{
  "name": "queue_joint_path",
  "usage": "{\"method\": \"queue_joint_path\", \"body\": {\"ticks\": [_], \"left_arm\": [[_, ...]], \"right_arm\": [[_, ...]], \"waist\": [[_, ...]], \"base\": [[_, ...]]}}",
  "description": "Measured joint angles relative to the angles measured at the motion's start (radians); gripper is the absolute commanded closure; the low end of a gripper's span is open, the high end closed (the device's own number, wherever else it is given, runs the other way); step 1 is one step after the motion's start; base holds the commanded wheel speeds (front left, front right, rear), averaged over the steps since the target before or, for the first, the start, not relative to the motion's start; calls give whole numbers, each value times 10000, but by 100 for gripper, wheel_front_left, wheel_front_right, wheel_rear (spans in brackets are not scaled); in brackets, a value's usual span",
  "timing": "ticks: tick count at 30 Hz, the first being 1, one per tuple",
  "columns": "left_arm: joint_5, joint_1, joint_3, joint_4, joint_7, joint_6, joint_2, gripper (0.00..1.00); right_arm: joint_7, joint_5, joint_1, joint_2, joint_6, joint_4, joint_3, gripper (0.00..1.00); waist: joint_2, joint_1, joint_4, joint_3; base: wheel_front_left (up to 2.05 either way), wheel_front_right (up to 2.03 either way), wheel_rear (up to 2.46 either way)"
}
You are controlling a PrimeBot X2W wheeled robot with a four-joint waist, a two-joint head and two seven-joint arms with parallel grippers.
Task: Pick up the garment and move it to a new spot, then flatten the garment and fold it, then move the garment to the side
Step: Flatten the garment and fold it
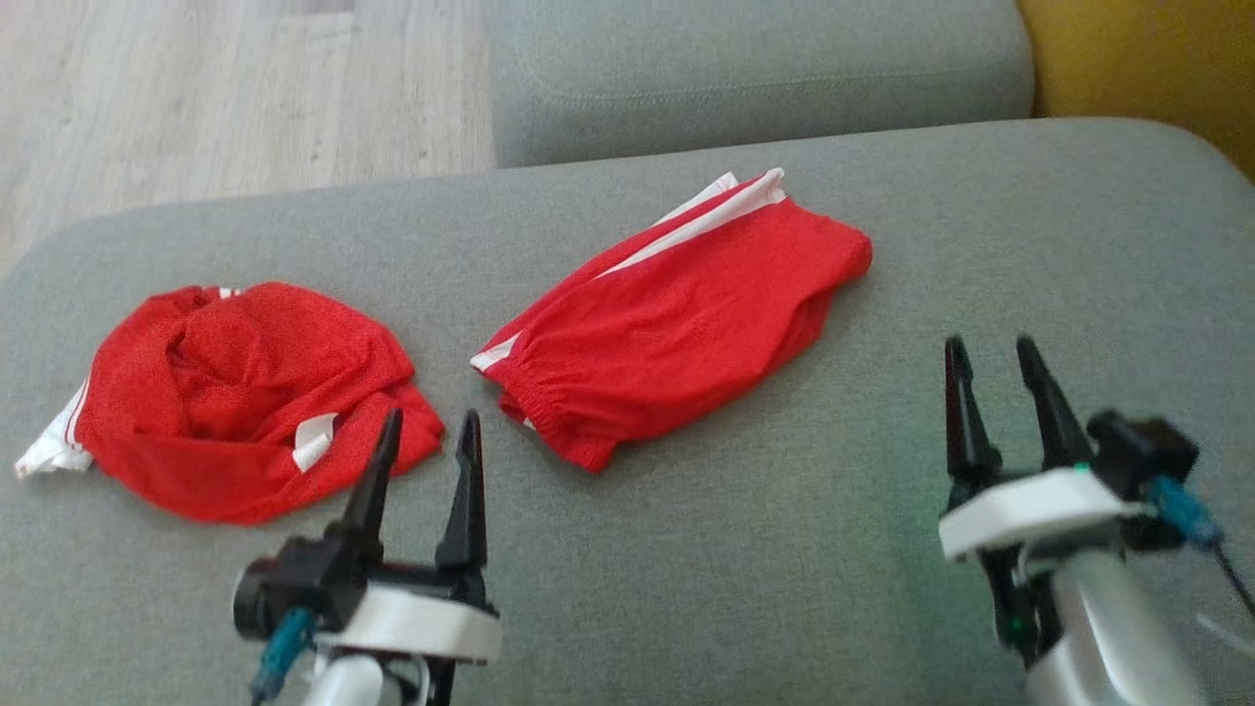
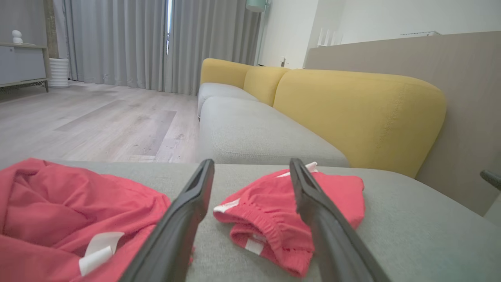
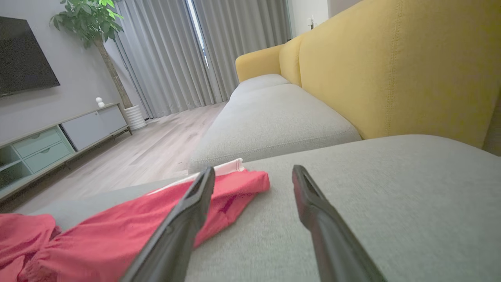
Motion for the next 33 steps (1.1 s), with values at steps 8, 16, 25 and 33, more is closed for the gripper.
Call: {"method": "queue_joint_path", "body": {"ticks": [8,16,25,33], "left_arm": [[677,673,1007,56,0,-704,-583,0],[1151,597,1271,217,0,-1216,-803,0],[1260,-280,1020,311,0,-1425,-915,0],[1026,-921,291,364,0,-1450,-943,0]], "right_arm": [[0,0,1005,119,0,-577,-86,0],[33,-209,867,128,0,-451,-186,0],[1285,748,-1382,136,0,930,-1099,0],[2347,1486,-4025,121,0,3940,-2865,0]], "waist": [[0,1,10,-119],[0,2,201,166],[0,4,721,1120],[0,4,1695,1975]], "base": [[0,0,0],[0,0,0],[0,0,0],[0,0,0]]}}
